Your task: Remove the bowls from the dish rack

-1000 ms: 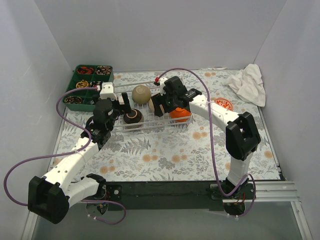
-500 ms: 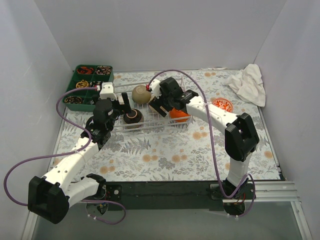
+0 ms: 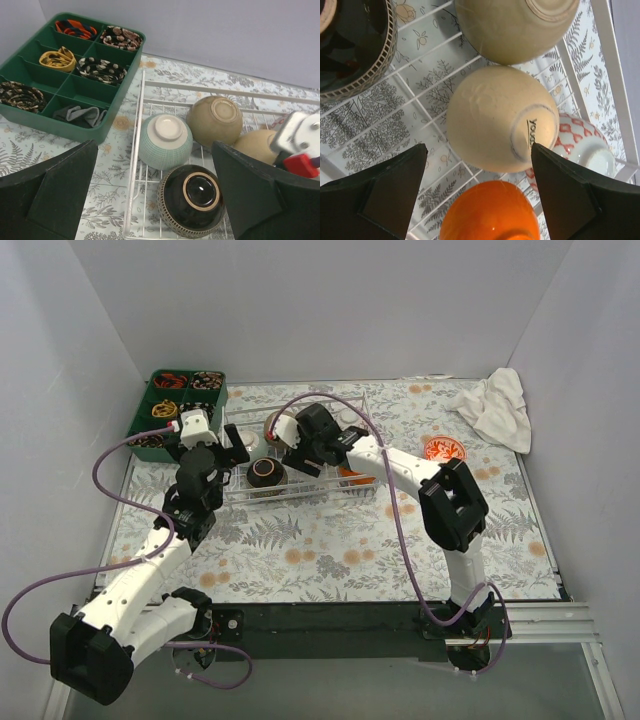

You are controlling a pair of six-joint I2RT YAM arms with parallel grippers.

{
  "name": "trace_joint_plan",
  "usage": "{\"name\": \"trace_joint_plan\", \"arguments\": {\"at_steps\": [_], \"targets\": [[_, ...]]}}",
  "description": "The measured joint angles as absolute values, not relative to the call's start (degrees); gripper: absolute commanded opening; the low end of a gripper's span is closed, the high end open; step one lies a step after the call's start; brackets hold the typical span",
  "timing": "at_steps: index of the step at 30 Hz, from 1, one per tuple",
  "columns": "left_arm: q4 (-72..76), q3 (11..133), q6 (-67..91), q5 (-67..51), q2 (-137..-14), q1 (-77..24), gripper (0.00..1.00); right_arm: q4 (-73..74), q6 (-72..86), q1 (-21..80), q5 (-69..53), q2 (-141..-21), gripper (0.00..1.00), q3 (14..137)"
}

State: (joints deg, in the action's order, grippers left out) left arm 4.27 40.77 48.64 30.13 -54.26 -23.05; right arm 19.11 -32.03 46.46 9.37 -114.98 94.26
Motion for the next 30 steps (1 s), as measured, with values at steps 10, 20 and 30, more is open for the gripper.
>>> {"name": "trace_joint_plan", "arguments": {"at_steps": [10,20,30], "targets": [[6.1,40.6,48.9,33.0,-52.8,-23.0,0.98,15.1,-38.1,48.3,15.5,-120.3,0.95,96.2],[6.1,40.3,48.9,33.2,-52.8,-23.0,0.98,11.1,-43.6,49.6,23.4,-123.3,0.97,96.2],[6.1,40.1,48.9,33.1,-52.8,-23.0,0.98,7.9,-47.8,51.1,30.2,-125.4,0.96,95.8]]}}
